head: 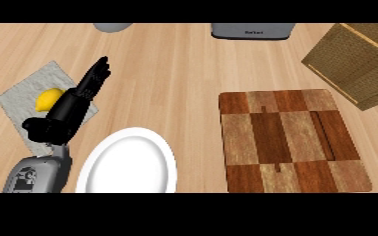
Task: Pick the sweet potato from the cutting board and place it in the basket
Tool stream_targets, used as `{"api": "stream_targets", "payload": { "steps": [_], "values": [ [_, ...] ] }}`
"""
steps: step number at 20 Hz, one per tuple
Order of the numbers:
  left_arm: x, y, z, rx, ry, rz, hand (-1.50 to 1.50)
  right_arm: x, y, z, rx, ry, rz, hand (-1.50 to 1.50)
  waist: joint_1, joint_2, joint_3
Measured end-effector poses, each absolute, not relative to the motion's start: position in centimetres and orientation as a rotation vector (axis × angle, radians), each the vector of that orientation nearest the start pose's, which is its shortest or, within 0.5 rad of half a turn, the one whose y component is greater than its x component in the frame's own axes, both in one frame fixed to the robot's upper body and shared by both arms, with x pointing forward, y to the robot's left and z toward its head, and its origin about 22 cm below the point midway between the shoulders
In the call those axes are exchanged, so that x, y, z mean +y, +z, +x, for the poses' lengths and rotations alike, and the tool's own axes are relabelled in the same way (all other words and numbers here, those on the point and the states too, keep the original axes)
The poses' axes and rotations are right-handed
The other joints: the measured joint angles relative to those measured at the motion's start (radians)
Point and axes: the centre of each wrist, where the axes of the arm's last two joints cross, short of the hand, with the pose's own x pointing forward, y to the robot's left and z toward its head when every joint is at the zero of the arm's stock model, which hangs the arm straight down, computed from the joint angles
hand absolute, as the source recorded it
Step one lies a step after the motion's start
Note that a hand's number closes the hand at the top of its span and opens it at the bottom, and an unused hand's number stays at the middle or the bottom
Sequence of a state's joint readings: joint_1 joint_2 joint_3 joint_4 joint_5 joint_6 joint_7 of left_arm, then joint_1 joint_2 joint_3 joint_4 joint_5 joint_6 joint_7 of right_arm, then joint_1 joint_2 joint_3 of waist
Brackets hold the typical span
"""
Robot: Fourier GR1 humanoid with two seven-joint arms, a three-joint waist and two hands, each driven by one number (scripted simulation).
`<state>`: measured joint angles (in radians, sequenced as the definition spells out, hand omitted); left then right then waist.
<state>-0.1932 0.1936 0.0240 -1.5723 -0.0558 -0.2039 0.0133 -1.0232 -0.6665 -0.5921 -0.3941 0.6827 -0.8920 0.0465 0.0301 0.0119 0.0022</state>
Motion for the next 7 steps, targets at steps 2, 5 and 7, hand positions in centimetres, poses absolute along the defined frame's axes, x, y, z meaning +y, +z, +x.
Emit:
{"api": "stream_targets", "payload": {
  "steps": [2, 5, 7],
  "values": [
    [25.9, 6.3, 29.0, -1.702, -0.406, 0.028, 0.00, -43.2, 18.9, 41.4, -1.414, -0.550, -1.556, -1.50, -0.001, 0.000, 0.000],
    [26.0, 5.7, 28.9, -1.703, -0.400, 0.029, 0.00, -44.2, 19.7, 40.8, -1.435, -0.645, -1.514, -1.50, -0.008, -0.003, -0.001],
    [26.1, 5.9, 28.5, -1.700, -0.396, 0.027, 0.00, -44.8, 20.3, 40.5, -1.434, -0.714, -1.471, -1.50, -0.011, -0.006, -0.001]
  ]
}}
